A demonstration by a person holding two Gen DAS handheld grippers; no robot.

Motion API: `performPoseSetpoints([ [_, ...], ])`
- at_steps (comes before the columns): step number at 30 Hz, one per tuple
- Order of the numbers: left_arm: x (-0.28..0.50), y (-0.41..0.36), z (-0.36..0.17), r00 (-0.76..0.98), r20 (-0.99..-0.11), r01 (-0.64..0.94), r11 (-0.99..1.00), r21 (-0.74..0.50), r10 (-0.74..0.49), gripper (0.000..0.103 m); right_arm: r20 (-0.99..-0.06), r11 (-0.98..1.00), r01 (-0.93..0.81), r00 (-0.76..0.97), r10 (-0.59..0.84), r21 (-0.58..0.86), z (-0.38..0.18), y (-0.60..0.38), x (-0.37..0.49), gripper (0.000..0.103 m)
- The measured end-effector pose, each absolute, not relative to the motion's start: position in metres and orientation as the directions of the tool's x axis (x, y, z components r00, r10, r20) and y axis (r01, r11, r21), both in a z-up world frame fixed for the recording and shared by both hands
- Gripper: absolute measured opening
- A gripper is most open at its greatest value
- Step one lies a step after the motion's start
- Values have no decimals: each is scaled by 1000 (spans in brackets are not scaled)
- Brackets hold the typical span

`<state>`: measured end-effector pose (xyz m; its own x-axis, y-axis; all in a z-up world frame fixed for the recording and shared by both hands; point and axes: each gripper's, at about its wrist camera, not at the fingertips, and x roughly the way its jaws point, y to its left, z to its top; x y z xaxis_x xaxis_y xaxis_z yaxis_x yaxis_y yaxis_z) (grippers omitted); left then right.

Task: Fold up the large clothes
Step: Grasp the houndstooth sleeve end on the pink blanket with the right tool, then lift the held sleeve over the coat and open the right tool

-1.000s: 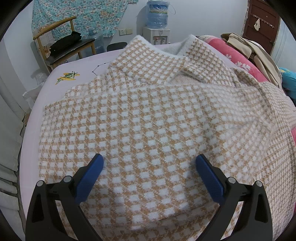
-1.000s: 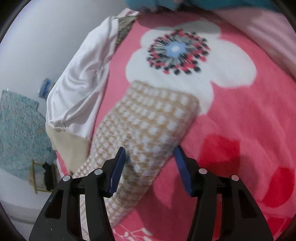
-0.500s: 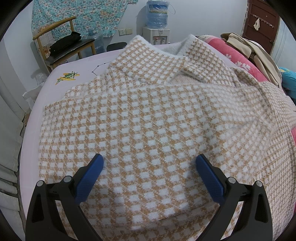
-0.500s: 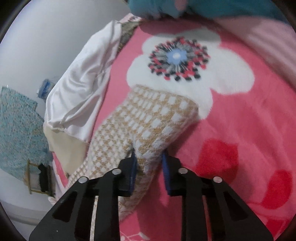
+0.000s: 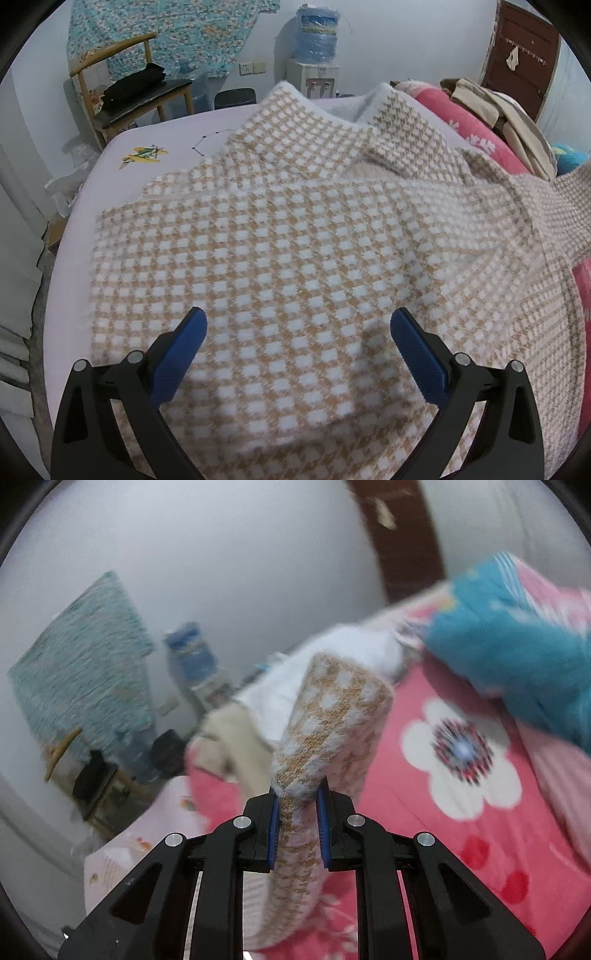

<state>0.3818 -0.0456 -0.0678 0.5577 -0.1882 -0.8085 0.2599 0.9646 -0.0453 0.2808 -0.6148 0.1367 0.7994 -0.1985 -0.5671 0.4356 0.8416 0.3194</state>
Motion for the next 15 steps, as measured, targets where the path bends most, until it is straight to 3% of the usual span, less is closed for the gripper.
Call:
performPoseSetpoints([
  [8, 366, -7, -57, 574, -804, 197, 979, -50, -156, 98, -492, 934, 252, 865, -100, 254, 193, -512, 314, 15],
  [15, 346, 37, -40, 609, -779, 155, 985, -70, -151, 97, -463, 966, 41, 883, 84, 254, 215, -404, 349, 14],
])
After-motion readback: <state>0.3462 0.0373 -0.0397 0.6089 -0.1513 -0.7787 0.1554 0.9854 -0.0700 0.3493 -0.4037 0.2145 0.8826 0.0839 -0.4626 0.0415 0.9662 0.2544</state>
